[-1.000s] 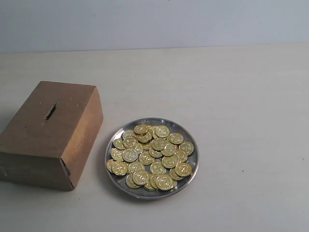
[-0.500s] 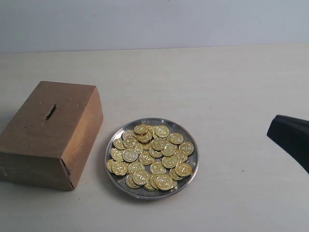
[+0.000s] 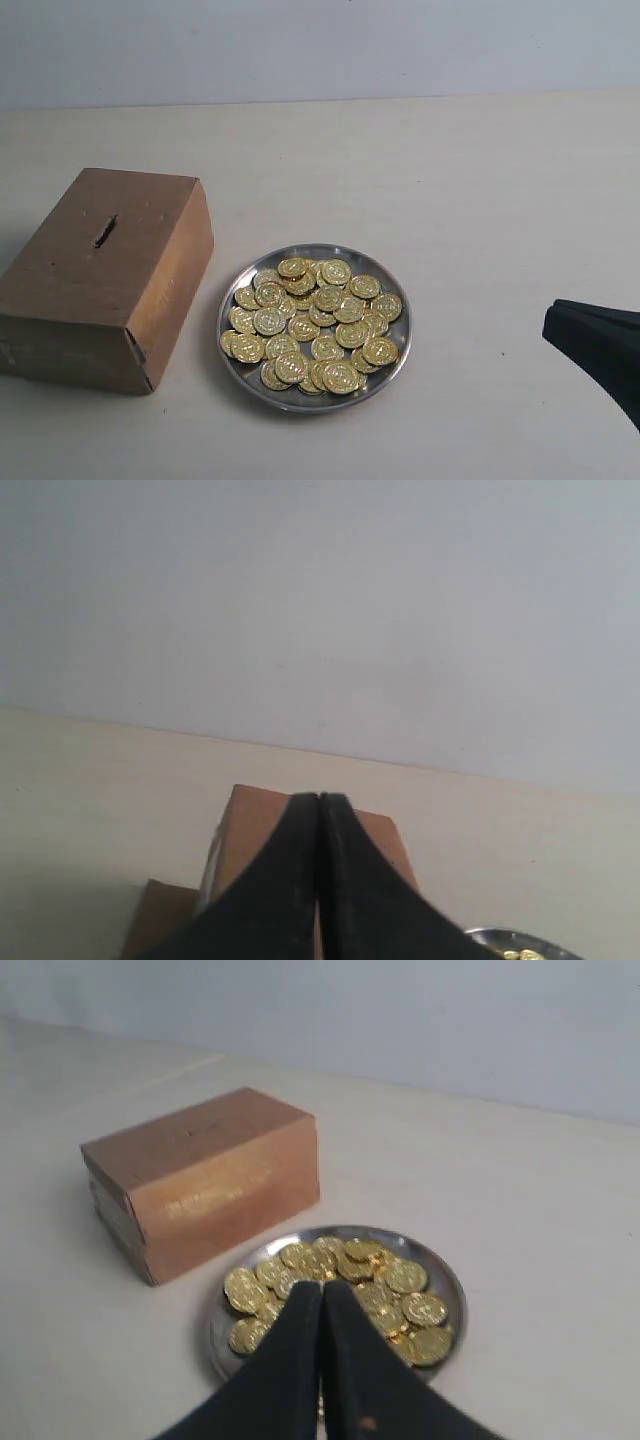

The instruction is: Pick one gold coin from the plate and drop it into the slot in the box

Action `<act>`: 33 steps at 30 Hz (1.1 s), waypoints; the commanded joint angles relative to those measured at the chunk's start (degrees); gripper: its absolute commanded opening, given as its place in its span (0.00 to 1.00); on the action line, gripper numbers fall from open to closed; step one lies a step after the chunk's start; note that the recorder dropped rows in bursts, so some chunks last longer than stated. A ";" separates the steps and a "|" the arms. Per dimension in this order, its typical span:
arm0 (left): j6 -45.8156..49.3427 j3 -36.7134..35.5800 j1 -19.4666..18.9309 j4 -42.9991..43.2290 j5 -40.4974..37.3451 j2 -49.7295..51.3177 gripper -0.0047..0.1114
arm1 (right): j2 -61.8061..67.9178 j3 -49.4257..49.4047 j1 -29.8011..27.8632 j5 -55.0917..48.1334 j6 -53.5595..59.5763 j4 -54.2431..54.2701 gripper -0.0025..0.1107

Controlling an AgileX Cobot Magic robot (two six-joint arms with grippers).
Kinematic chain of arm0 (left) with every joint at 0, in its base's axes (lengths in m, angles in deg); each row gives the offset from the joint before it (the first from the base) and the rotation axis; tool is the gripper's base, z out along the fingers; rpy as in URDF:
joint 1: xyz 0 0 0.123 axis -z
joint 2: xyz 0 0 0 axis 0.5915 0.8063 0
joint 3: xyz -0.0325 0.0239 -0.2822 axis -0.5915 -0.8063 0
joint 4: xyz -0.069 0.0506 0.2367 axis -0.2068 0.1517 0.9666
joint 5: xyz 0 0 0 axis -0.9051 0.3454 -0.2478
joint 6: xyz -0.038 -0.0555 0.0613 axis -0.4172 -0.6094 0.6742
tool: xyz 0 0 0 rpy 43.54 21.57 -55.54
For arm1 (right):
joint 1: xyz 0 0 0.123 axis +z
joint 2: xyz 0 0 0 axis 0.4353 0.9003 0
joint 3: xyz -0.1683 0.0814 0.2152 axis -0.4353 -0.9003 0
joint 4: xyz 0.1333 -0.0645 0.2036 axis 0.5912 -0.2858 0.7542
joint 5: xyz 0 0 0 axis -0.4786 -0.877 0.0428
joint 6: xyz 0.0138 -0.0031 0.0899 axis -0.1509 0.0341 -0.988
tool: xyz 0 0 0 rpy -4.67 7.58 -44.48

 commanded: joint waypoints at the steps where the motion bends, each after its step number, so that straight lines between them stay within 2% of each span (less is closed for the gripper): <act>1: 7.21 -0.17 0.38 3.11 -1.34 -0.31 0.04 | -0.20 -0.27 -0.04 -3.74 2.78 -3.72 0.02; 2: 9.51 -0.17 0.38 7.61 -4.95 -0.31 0.04 | -0.20 -0.27 -0.04 -4.02 2.58 -8.31 0.02; 4: 9.02 -0.17 0.38 8.79 -8.31 -0.31 0.04 | -0.20 -0.27 -0.04 -4.52 1.58 -5.30 0.02; 6: 9.02 -0.17 0.38 7.87 -6.10 -0.31 0.04 | -0.20 -0.27 -0.04 -1.22 1.57 -5.15 0.02; 10: 8.61 -0.17 0.38 7.78 -7.39 -0.31 0.04 | -0.20 -0.27 -0.04 4.23 1.19 -5.52 0.02; 27: 8.61 -0.17 0.38 7.78 -7.39 -0.31 0.04 | -1.27 -0.27 -0.47 4.32 1.45 -5.80 0.02; 33: 8.61 -0.17 0.38 7.88 -7.39 -0.31 0.04 | -10.04 -0.27 -16.41 2.36 2.55 -3.51 0.02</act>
